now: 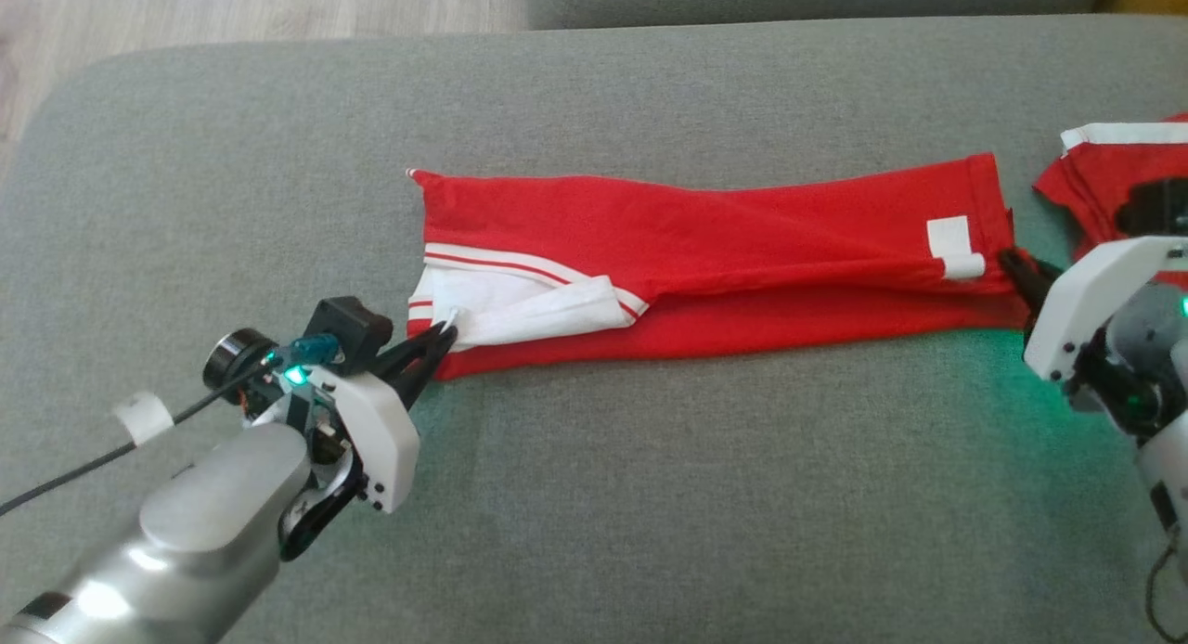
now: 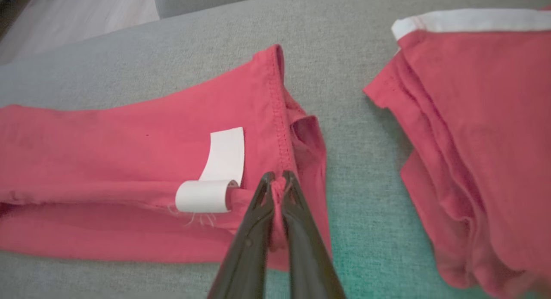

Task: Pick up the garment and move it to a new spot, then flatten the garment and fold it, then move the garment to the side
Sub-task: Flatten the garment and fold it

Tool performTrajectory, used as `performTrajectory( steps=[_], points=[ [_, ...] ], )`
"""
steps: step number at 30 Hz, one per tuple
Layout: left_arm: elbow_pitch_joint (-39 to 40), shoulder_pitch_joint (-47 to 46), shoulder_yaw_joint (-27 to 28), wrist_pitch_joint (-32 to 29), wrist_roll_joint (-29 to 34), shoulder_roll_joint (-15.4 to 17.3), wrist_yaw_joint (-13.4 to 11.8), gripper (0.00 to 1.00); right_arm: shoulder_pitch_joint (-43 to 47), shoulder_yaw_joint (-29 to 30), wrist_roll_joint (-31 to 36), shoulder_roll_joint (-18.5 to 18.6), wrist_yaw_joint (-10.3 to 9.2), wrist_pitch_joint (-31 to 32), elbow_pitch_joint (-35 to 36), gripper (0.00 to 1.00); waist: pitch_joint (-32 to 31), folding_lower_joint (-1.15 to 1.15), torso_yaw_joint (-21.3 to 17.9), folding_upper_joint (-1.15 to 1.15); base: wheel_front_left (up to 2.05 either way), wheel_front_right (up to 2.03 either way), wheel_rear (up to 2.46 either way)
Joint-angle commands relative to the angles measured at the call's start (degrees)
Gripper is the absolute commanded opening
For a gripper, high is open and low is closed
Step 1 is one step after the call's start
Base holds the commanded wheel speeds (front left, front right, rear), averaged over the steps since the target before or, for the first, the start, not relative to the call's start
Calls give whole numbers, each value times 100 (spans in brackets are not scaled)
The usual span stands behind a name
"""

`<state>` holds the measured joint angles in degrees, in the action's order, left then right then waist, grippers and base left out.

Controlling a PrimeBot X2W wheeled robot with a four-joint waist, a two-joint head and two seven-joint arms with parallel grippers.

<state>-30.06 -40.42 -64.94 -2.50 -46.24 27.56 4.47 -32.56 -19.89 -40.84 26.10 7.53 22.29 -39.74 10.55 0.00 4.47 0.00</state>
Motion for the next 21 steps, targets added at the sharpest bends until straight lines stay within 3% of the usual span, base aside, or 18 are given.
performTrajectory(
  steps=[1, 6, 7, 8, 9, 10, 11, 16, 21],
  points=[
    [120, -195, 190, -4, -7, 240, -53, 0, 62, -77, 8, 171, -4, 24, 179, 0, 11, 0, -15, 0, 0, 0, 0],
    [105, -172, 160, -14, 32, 227, -176, 0, 105, -168, 40, 141, -4, 46, 204, 0, 50, 0, -59, 0, 0, 0, 0],
    [76, -173, 157, 3, 44, 216, -199, 0, 98, -162, 64, 122, -4, 6, 193, 21, 52, 0, -71, 0, 0, 0, 0],
    [42, -170, 162, 26, 45, 197, -223, 0, 92, -124, 68, 88, -4, -28, 154, 100, 51, 0, -82, 0, 0, 0, 0],
    [8, -166, 168, 50, 41, 175, -240, 34, 89, -108, 44, 39, -4, -30, 132, 100, 46, 0, -90, 0, 0, 0, 0],
    [-22, -163, 175, 86, 44, 152, -262, 76, 86, -98, 12, -2, -4, -52, 141, 100, 37, 0, -98, 0, 0, 0, 0],
    [-52, -154, 189, 135, 43, 122, -296, 100, 74, -62, -11, -31, -4, -119, 157, 100, 19, 0, -109, 0, 0, 0, 0],
    [-59, -113, 492, 635, -96, -14, -567, 100, -29, 270, -79, -168, -4, -884, 420, 100, -172, 0, -168, 0, 0, 0, 0],
    [199, -41, 1179, 1517, -377, -161, -982, 100, -13, 710, -39, -449, -4, -2040, 874, 100, -387, 0, -185, 0, 0, 0, 0]
  ],
)
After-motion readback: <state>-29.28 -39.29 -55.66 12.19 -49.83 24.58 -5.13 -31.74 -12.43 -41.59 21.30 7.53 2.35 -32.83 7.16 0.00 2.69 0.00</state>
